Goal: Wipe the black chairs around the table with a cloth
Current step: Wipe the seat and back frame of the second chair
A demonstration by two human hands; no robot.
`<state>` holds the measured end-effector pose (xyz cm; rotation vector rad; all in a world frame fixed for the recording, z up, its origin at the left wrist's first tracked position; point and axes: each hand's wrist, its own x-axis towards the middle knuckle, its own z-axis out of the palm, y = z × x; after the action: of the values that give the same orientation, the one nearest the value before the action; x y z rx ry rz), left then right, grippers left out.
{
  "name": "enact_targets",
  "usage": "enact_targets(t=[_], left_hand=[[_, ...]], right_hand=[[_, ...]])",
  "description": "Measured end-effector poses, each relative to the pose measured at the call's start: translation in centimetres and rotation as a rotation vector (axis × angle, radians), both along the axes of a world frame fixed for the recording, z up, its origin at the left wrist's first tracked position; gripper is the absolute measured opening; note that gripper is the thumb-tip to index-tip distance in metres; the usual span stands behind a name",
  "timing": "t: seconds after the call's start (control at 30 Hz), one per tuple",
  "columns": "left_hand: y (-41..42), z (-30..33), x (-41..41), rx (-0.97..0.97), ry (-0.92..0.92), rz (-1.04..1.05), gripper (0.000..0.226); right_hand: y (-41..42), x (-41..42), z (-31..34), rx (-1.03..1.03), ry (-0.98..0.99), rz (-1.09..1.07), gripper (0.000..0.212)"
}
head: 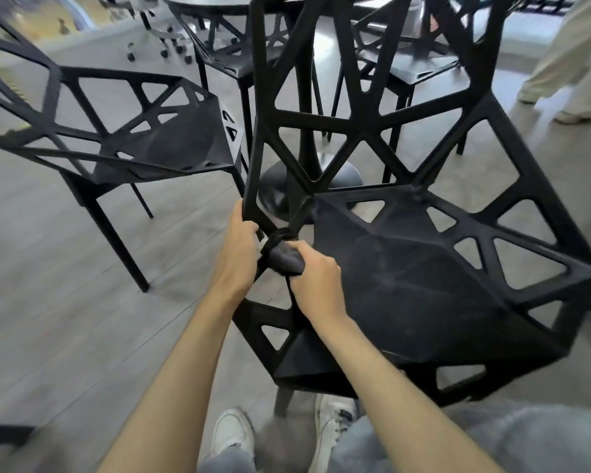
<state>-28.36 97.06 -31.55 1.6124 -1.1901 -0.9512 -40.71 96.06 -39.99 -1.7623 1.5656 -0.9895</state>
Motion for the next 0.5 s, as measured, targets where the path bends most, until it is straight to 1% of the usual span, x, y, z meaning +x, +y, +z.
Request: enact_targets(t=[0.07,0.17,0.23,0.3,0.37,0.43,0.5], left_hand=[[0.3,-0.4,0.4,-0.007,-0.019,-0.016,0.041],[1.3,-0.9,0.5,-0.046,-0.055,-0.039,0.047],[1.8,-1.0,0.4,-0.081,-0.071,-0.041,0.051],[2.0,-1.3,0.5,-0.105,-0.080,-0.027,0.050],[2.4,-1.4,0.5,-0.091,-0.071,-0.031,0.047],[2.8,-1.5,0.6,-0.079,-0.050,-0.028,0.056],[2.8,-1.7,0.7,-0.085,-0.039,-0.020,0.059]], right_hand=[[3.5,-0.2,0.7,-0.019,0.025,0.067,0.056],[7.9,-1.2,0.9,-0.062,0.125,0.180,0.059],[9.5,-1.7,0.7,-0.052,0.101,0.187,0.061],[9.3,-1.8,0.8,-0.064,0.073,0.149,0.059],[7.5,-1.5,1.0,-0.062,0.025,0.067,0.055],[4.3,-1.3,1.0,-0.014,-0.063,-0.067,0.055],[1.0,-1.1,0.8,0.047,-0.140,-0.181,0.055]])
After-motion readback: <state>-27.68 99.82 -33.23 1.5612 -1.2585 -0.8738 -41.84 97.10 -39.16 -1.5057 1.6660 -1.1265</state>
